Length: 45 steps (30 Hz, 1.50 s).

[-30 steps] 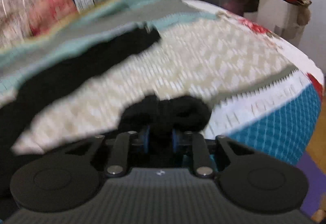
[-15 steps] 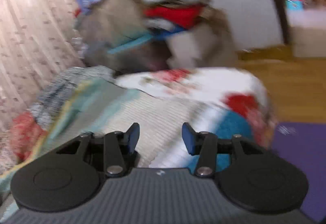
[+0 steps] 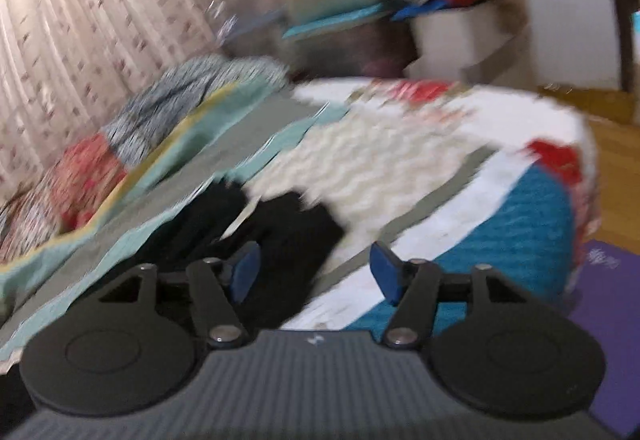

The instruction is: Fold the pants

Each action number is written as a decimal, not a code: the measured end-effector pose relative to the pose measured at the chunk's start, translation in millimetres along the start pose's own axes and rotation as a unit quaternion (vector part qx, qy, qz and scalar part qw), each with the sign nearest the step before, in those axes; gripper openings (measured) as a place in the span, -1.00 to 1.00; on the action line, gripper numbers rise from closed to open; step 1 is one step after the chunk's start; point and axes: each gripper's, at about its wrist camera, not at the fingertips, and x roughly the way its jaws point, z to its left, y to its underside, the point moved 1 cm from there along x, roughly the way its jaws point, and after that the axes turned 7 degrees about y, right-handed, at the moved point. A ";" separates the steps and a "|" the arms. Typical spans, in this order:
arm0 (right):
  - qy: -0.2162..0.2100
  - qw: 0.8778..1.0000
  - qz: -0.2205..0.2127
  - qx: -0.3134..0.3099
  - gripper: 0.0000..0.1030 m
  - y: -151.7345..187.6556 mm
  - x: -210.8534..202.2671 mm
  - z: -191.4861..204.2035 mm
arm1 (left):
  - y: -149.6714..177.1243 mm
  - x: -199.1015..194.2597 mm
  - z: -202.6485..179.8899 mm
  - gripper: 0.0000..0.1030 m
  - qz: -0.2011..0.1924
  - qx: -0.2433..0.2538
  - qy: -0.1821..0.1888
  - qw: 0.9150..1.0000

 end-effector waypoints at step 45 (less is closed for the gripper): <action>0.049 0.996 0.027 0.067 -0.25 -57.3 53.5 -22.0 | -9.3 -19.4 -1.8 -0.76 -0.002 -0.048 -0.004 0.999</action>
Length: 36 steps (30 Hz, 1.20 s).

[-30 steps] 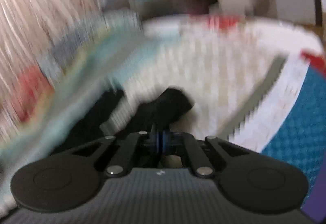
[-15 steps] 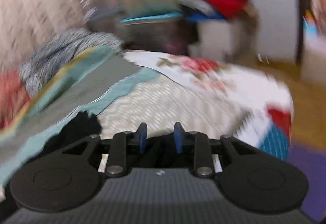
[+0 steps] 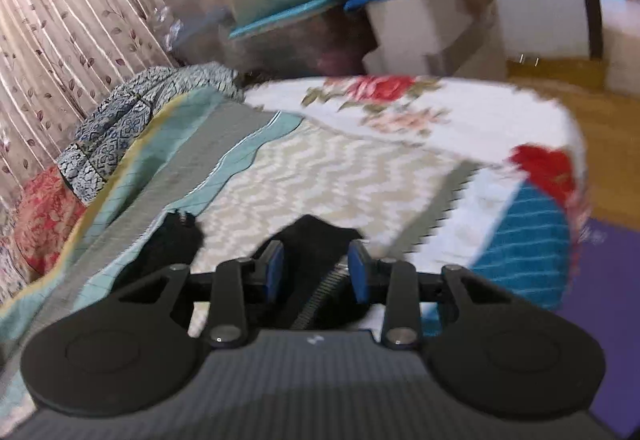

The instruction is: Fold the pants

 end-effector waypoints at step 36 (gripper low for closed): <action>-0.110 0.991 -0.006 -0.077 -0.70 -83.5 -28.3 0.1 | -50.9 -28.5 7.3 -0.77 -0.019 -0.090 0.039 0.995</action>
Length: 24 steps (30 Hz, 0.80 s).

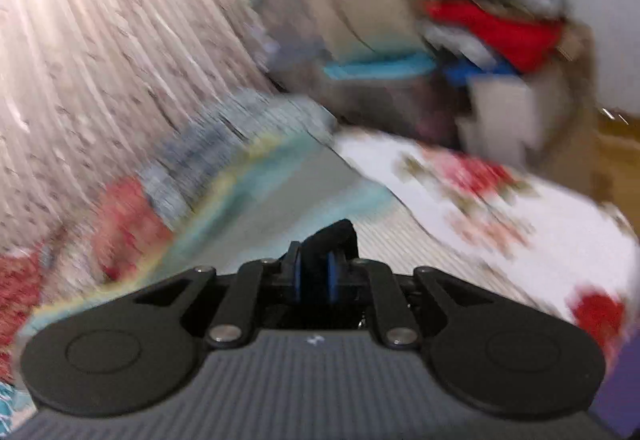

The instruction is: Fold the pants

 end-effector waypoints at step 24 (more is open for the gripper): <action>0.105 0.988 0.110 0.018 -0.03 44.6 54.3 -46.2 | 8.7 21.3 28.0 -0.76 0.042 0.008 -0.083 0.996</action>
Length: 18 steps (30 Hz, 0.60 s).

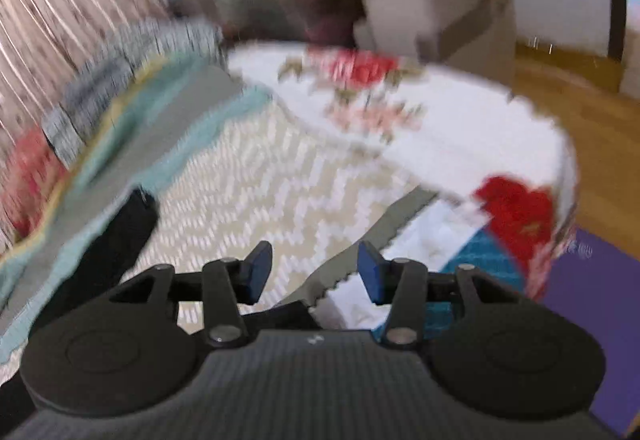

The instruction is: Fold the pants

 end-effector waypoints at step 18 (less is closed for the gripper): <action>-0.046 0.989 -0.133 -0.037 0.12 8.9 -32.8 22.4 | 0.0 5.4 -3.3 -0.76 -0.007 -0.003 -0.006 1.000</action>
